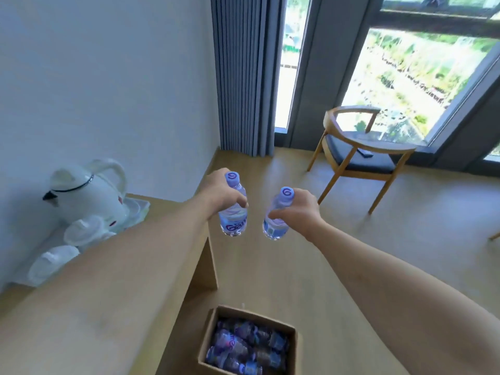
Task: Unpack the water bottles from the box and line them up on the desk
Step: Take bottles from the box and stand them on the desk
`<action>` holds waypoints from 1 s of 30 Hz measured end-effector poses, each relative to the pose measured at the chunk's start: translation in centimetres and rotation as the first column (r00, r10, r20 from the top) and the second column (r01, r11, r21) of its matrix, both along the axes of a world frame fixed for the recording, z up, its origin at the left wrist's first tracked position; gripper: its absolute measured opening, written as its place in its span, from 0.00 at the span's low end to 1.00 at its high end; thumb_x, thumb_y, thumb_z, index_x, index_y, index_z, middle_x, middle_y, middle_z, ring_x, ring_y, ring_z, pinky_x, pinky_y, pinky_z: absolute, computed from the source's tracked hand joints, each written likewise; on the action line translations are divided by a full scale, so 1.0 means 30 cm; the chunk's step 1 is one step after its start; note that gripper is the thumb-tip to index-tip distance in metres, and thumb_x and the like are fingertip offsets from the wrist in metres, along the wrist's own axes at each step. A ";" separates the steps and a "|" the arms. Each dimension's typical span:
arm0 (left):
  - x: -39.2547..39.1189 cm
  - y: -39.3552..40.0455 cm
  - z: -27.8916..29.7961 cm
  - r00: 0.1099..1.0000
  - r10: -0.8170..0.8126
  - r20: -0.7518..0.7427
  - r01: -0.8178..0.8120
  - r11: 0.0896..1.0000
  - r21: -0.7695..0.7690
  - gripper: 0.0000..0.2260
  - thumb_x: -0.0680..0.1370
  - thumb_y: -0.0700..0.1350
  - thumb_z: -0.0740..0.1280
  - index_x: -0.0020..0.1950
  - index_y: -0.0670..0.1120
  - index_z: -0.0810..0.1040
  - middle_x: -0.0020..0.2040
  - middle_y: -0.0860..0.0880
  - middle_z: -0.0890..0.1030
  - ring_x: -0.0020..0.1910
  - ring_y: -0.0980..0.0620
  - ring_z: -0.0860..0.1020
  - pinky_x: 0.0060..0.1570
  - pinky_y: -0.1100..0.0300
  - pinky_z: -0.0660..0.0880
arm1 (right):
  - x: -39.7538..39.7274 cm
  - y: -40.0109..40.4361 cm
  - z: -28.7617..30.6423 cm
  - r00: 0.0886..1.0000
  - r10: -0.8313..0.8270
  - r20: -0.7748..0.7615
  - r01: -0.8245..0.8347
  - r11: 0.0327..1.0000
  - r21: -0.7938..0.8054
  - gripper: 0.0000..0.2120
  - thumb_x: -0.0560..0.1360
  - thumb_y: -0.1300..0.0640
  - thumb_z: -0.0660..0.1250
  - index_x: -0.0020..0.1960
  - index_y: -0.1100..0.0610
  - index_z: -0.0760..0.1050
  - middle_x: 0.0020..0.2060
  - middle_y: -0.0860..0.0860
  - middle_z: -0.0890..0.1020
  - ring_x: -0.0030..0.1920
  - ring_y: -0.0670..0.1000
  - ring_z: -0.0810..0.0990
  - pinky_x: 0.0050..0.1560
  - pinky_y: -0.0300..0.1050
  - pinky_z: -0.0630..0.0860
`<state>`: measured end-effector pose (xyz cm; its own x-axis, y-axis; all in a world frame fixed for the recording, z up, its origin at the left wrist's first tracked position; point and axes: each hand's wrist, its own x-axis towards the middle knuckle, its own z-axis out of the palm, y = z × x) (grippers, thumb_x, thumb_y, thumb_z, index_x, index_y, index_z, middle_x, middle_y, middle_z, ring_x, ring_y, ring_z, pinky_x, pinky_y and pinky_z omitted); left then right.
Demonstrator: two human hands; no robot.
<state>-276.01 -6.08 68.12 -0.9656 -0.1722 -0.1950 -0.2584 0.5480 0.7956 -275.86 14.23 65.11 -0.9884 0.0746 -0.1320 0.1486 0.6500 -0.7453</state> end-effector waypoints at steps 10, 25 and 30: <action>0.263 -0.134 0.394 0.939 0.253 -0.233 -0.277 0.958 -0.077 0.24 0.54 0.45 0.81 0.45 0.46 0.77 0.45 0.48 0.79 0.45 0.47 0.77 0.33 0.58 0.76 | 0.080 -0.168 0.365 0.945 0.236 -0.224 -0.260 0.962 -0.083 0.16 0.53 0.49 0.74 0.37 0.56 0.77 0.34 0.50 0.81 0.37 0.51 0.81 0.38 0.46 0.81; 1.067 -0.529 0.381 0.644 0.726 -0.241 -0.764 0.623 -0.167 0.23 0.54 0.48 0.81 0.44 0.45 0.78 0.43 0.48 0.81 0.44 0.46 0.78 0.39 0.52 0.82 | 0.532 -0.750 0.286 0.658 0.749 -0.079 -0.743 0.628 -0.231 0.19 0.56 0.55 0.77 0.43 0.63 0.78 0.34 0.54 0.76 0.35 0.53 0.76 0.33 0.47 0.73; 1.340 -0.716 0.300 0.547 0.815 -0.188 -0.837 0.532 -0.128 0.23 0.53 0.47 0.80 0.44 0.45 0.78 0.43 0.48 0.81 0.44 0.47 0.80 0.35 0.54 0.79 | 0.755 -1.015 0.231 0.571 0.820 -0.042 -0.807 0.552 -0.210 0.21 0.57 0.55 0.80 0.46 0.61 0.79 0.35 0.53 0.77 0.34 0.53 0.76 0.32 0.47 0.75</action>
<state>-235.80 -27.57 77.12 -0.3837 -0.9234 0.0136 -0.6036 0.2619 0.7531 -253.20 -16.21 72.04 -0.6052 -0.7893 -0.1034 -0.3284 0.3659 -0.8708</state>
